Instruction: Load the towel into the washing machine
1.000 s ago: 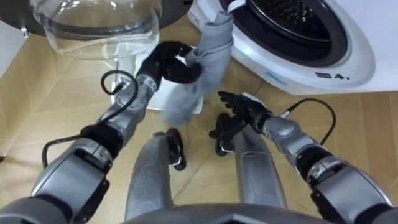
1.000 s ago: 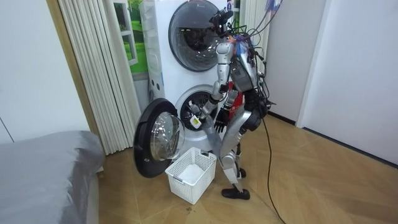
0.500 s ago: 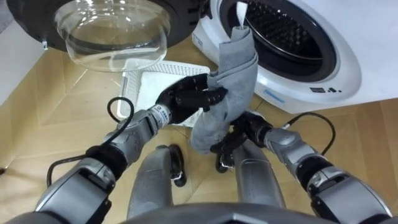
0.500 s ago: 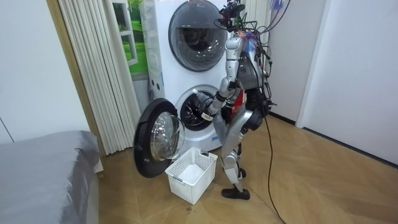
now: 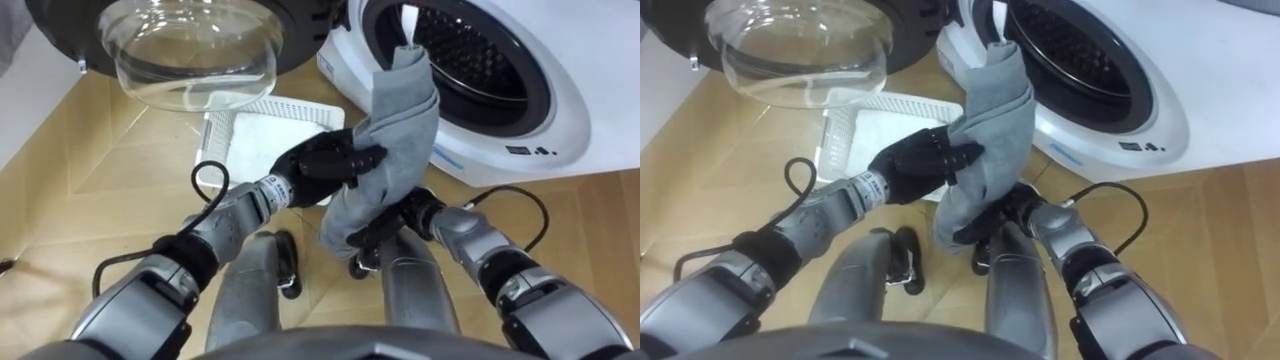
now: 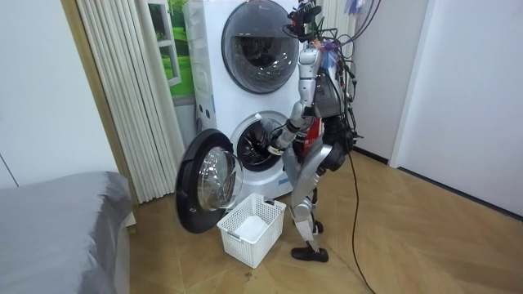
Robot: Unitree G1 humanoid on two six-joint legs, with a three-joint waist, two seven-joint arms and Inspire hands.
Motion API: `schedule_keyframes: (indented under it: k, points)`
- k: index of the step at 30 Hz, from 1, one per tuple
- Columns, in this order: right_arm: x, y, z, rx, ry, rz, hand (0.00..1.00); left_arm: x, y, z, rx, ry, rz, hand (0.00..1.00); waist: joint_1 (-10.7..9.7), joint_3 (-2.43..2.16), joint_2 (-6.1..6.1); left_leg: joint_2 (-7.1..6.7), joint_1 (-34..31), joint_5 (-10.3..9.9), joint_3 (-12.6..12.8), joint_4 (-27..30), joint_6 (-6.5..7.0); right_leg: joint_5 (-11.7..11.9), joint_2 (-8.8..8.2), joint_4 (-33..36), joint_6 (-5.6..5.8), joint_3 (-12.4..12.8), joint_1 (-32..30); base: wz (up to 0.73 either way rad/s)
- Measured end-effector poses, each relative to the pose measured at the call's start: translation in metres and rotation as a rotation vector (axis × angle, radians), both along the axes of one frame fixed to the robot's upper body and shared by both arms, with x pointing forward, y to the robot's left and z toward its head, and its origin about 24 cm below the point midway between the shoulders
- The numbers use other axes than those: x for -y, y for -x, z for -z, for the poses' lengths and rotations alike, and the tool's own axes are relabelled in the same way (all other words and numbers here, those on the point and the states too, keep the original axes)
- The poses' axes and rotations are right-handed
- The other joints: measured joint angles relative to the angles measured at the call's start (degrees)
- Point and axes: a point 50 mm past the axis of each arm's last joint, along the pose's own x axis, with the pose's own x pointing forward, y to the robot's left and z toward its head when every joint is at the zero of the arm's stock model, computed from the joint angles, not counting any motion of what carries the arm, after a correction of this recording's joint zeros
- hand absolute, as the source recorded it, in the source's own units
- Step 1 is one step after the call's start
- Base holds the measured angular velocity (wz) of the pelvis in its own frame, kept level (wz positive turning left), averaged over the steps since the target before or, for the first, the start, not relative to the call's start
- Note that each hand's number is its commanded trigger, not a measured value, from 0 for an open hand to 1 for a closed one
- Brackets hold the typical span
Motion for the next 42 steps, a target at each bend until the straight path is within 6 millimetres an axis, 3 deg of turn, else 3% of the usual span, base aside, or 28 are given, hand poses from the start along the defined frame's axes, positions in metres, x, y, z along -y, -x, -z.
schedule_keyframes:
  k: [10,23,24,25,30,36,42]
  points:
    - [-0.006,-0.005,-0.004,0.063,-0.020,0.029,1.00,0.010,-0.011,-0.024,0.056,0.154,-0.048,1.00,-0.28,0.11,-0.19,0.10,0.37,0.04,-0.03,-0.72,-0.07,-0.15,0.06,-0.36,0.11,0.10,0.28,0.00]
    - [-0.010,-0.004,-0.003,0.094,-0.024,0.046,1.00,0.005,-0.016,-0.029,0.069,0.189,-0.094,1.00,-0.89,0.28,-0.48,0.40,0.28,0.02,-1.31,-0.84,-0.10,-0.10,0.25,-1.94,0.11,-1.49,1.54,0.03]
    - [-0.008,-0.002,-0.002,0.094,-0.019,0.049,1.00,0.005,-0.016,-0.029,0.067,0.191,-0.097,0.71,-0.66,0.27,-0.48,0.47,0.28,0.02,-1.37,-0.83,-0.11,-0.10,0.31,-2.04,0.11,-1.54,1.65,0.00]
    - [-0.008,-0.001,-0.002,0.097,-0.023,0.058,1.00,0.004,-0.016,-0.028,0.061,0.201,-0.109,0.00,-0.43,0.26,-0.45,0.47,0.30,0.01,-1.35,-0.86,-0.12,-0.10,0.36,-2.14,0.12,-1.49,1.69,0.00]
    - [-0.008,0.001,-0.001,0.101,-0.019,0.079,1.00,-0.009,-0.012,-0.021,0.013,0.256,-0.206,0.00,0.25,0.33,-0.22,0.23,0.56,0.02,-1.20,-1.13,-0.13,-0.10,0.49,-2.20,0.12,-1.28,1.79,0.00]
    - [0.005,0.015,0.008,0.055,0.022,0.134,1.00,-0.031,-0.005,-0.012,-0.027,0.320,-0.352,0.00,3.14,0.31,0.43,-0.07,1.42,0.21,-0.77,-2.52,-0.35,-0.09,0.19,-2.39,0.13,-0.78,1.78,-0.03]
    - [0.025,0.019,0.010,0.041,0.077,0.177,1.00,-0.060,0.013,0.012,-0.093,0.187,-0.438,0.00,4.76,0.27,1.23,-0.38,1.31,0.40,-0.70,-3.28,-0.64,-0.19,0.31,-2.68,0.04,-0.86,1.39,-0.01]
